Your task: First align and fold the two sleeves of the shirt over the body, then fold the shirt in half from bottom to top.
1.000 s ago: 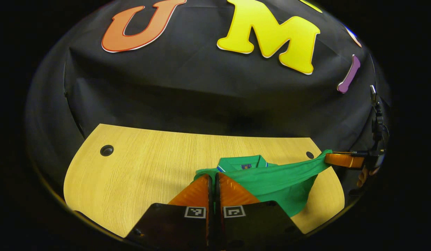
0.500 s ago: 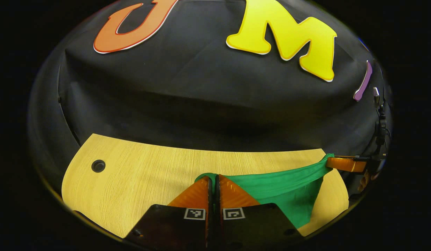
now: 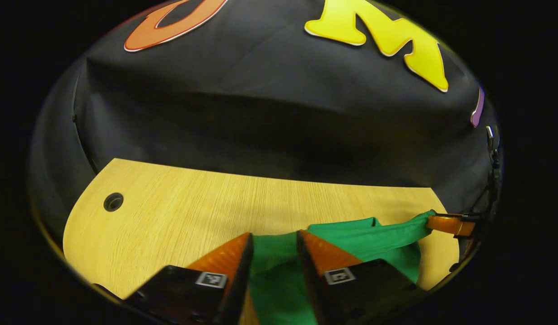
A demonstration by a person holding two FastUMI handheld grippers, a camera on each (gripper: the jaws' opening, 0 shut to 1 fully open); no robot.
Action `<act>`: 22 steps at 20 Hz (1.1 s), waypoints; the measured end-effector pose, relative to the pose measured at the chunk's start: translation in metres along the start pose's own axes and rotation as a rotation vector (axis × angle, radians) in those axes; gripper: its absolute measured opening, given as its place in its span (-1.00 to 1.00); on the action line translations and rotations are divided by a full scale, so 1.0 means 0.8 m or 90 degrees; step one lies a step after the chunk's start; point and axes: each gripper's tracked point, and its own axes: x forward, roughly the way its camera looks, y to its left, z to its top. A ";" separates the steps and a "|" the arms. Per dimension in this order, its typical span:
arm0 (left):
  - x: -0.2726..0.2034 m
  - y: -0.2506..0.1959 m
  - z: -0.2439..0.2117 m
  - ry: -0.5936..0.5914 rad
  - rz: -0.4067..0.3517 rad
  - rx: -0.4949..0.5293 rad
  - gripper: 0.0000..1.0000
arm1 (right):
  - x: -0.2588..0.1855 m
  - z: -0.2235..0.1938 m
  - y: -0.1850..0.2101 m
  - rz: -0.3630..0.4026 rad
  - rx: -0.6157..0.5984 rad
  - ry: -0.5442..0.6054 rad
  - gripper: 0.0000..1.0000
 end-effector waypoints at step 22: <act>-0.439 -0.016 0.106 -0.326 0.036 0.053 1.00 | -0.436 0.023 0.135 -0.038 -0.067 -0.329 0.91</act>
